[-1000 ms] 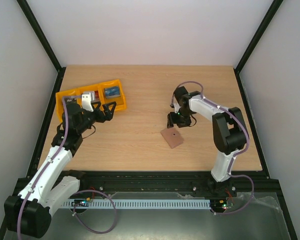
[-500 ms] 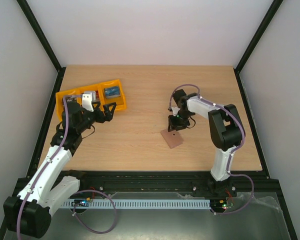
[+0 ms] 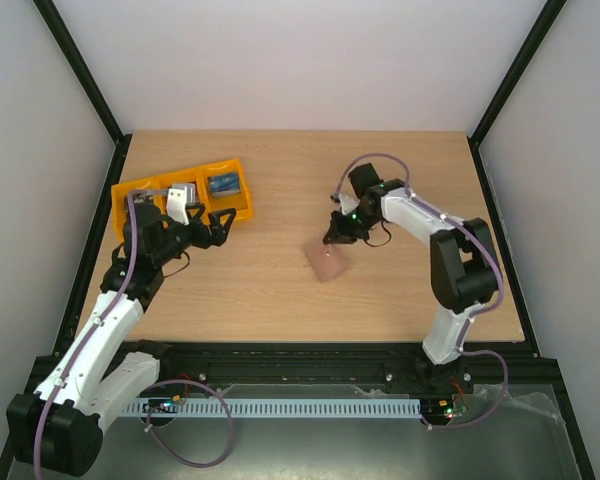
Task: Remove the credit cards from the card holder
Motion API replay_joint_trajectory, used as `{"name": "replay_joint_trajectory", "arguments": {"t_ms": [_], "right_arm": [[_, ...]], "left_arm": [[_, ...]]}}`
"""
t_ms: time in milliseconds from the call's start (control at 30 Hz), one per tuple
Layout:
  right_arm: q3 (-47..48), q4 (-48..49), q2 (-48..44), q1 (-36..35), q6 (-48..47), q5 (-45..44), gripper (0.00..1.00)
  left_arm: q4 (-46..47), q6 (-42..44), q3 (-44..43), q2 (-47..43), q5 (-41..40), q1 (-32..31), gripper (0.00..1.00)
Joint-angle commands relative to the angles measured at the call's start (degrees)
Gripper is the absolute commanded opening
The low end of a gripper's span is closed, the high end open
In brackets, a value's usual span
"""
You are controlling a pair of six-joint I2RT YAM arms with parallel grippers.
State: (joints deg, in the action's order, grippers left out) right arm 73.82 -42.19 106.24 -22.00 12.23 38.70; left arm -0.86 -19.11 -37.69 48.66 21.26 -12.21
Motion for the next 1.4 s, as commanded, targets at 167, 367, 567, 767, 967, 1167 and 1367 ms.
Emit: {"name": "replay_joint_trajectory", "arguments": {"t_ms": [167,367,567,767,967,1167,1367], "right_arm": [[3.3,33.3,-19.3,-4.3,20.7,14.1,0.02],[3.2,51.9,-22.6,-9.7,29.0,15.0,0.02],[5.4,54.9,-22.4,-12.1,29.4,17.9,0.02],[5.8,55.9,-22.3,-13.0,29.1,19.6,0.02],[11.4,35.7,-21.9,-13.0,18.6,4.4,0.39],[21.2,11.7,-18.5,-14.4,9.5,-29.0,0.46],[23.4,15.3,-16.5,-26.8,4.0,-36.2,0.48]], "left_arm": [[15.3,-5.7,-1.8,1.4,19.5,-0.7,1.0],[22.9,-7.7,-3.2,3.9,24.7,-3.5,0.99],[27.0,-8.9,-3.3,4.5,25.6,-4.8,0.65],[27.9,-9.1,-4.2,5.2,26.0,-6.0,0.04],[22.1,-9.0,-5.2,5.2,18.1,-6.4,0.02],[7.5,-0.1,-10.0,6.0,-4.2,-7.2,0.02],[10.7,-1.2,-8.3,5.6,-3.0,-7.5,0.02]]}}
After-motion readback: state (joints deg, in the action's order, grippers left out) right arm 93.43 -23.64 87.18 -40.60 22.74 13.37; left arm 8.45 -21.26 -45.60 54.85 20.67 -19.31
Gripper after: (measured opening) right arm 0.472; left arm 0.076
